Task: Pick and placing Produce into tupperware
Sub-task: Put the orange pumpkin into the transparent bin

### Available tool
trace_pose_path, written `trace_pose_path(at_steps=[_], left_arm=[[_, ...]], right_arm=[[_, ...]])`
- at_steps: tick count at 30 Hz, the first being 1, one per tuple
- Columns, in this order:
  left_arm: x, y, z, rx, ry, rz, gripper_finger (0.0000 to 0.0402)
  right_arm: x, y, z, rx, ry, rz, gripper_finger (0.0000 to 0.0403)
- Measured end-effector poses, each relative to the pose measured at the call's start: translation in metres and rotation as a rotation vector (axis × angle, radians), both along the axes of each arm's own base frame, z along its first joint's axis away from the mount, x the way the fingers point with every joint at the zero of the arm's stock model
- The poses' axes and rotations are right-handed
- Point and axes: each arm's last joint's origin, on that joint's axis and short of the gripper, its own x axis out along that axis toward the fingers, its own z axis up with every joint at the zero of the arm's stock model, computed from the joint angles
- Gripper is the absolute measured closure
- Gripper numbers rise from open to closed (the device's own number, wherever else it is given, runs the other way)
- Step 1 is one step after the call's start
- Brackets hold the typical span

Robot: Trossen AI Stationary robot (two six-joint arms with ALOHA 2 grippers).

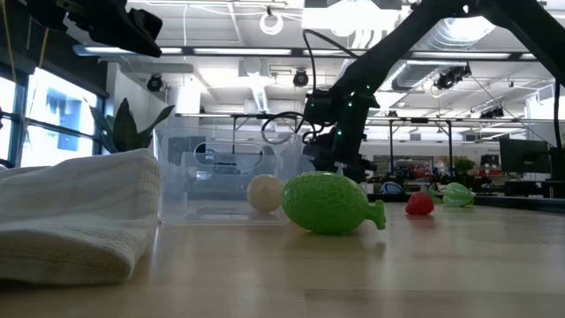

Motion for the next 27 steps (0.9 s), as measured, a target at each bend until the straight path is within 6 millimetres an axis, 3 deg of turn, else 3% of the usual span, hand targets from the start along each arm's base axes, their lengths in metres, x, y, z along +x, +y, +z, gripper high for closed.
trace_pose_path(at_steps=[10,27], left_arm=[[0.0000,0.0000,0.0000,0.000,0.000,0.000,0.0399],[0.0000,0.0000,0.0000,0.000,0.000,0.000,0.0399]], right_arm=[[-0.0003,0.0006,-0.0002,0.008,0.002,0.017,0.0091],[0.0003,0.0011,-0.0001,0.026,-0.014,0.027,0.0144]])
